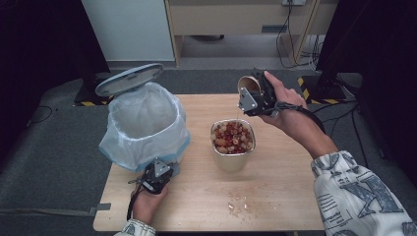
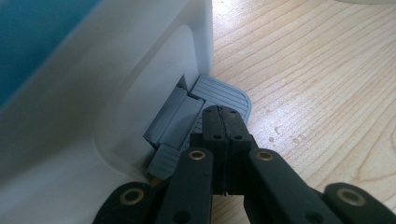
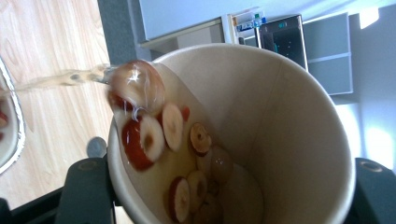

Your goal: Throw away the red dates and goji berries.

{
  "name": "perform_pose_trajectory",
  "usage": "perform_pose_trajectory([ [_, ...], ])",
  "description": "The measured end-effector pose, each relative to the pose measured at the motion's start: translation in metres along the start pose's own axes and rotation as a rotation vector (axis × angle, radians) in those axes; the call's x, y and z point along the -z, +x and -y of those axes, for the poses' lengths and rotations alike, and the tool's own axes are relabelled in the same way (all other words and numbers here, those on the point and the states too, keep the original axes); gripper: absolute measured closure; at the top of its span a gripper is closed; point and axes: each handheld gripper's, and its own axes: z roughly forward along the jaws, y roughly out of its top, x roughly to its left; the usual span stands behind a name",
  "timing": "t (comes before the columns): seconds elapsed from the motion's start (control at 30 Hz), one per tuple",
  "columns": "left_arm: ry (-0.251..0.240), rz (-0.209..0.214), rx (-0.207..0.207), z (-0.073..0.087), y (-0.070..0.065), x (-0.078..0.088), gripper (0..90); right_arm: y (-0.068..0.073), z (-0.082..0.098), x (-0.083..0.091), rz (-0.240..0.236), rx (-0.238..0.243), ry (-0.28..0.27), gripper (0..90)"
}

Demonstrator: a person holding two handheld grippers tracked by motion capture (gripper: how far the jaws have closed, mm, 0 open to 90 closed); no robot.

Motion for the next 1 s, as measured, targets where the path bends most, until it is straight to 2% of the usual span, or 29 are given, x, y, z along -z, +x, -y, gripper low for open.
perform_pose_trajectory([
  [0.13, 0.000, 0.000, 0.000, 0.0000, 0.0000, 0.0000, 89.3, 0.0007, -0.0013, 0.0008, 0.011, 0.039, 0.005, 32.8],
  [0.7, 0.000, 0.000, 0.000, 0.0000, 0.0000, 0.0000, 89.3, 0.0012, -0.0046, 0.0032, 0.025, 0.070, 0.000, 32.9],
  [0.87, 0.000, 0.000, -0.001, 0.0000, -0.0001, 0.0000, 89.3, 0.0001, -0.0057, 0.0047, 0.036, 0.091, 0.004, 32.9],
  [1.0, 0.001, 0.000, -0.001, 0.0000, 0.0000, 0.0000, 89.3, -0.0005, -0.0064, 0.0059, 0.054, 0.127, 0.014, 33.0],
])
